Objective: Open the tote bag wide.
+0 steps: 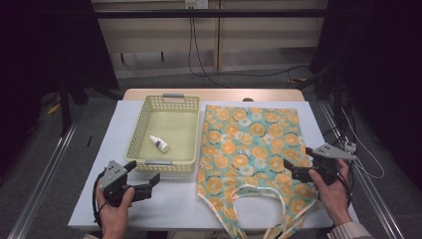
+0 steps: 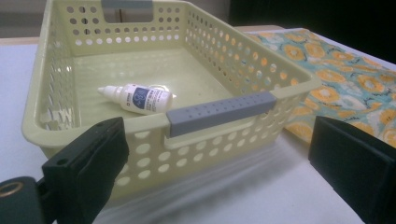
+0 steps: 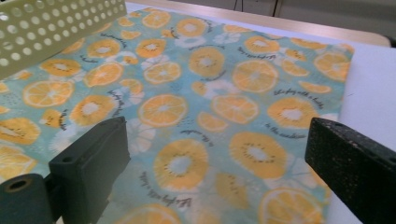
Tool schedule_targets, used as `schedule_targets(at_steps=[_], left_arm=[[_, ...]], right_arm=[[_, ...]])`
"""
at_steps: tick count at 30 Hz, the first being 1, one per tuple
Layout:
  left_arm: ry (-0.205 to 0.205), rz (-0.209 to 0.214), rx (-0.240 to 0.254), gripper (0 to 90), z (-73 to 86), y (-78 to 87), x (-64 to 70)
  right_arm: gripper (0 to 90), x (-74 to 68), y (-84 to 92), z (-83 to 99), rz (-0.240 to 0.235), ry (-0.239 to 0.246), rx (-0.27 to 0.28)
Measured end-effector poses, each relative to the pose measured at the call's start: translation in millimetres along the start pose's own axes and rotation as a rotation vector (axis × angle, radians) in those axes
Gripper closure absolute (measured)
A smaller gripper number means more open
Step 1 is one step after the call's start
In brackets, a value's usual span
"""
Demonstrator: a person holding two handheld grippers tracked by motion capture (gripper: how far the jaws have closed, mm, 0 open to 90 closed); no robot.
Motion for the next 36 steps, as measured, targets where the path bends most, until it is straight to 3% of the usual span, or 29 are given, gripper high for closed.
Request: schedule_targets(at_steps=[7, 10, 18, 21, 26, 30, 36], left_arm=[[0.004, -0.001, 0.007, 4.4, -0.9, 0.1, -1.5], [0.002, 0.003, 0.007, 4.4, -1.1, -0.1, -0.8], [-0.001, -0.005, -0.001, 4.4, -0.7, -0.5, -1.3], [0.01, 0.01, -0.003, 4.4, 0.4, -0.4, -0.3], [0.008, 0.016, -0.001, 4.4, 1.0, 0.8, -0.6], [-0.003, 0.013, -0.004, 4.4, 0.7, 0.8, 0.5], [-0.004, 0.01, -0.006, 4.4, 0.6, -0.5, 0.6]], right_arm=[[5.5, 22.5, -8.7, -12.0, 0.039, 0.003, -0.022], [5.5, 31.3, -16.8, -14.9, 0.061, -0.018, -0.037], [5.6, 49.2, -32.4, -27.1, 0.071, -0.038, -0.085], [4.8, 55.9, -36.6, -31.7, 0.099, -0.024, -0.094], [5.4, 55.0, -43.2, -30.1, 0.067, -0.046, -0.141], [5.5, 57.4, -51.0, -28.1, 0.102, -0.029, -0.165], [12.3, 63.9, -62.9, -33.2, 0.098, -0.026, -0.193]])
Point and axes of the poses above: each handheld gripper's, and its own axes: y roughly backward along the jaws, z roughly out of its underside, x roughly to its right, the point moved 7 cm from there along -y, roughly forward along the jaws, and after that the axes turned 5 degrees about z, right-handed, at the moved point
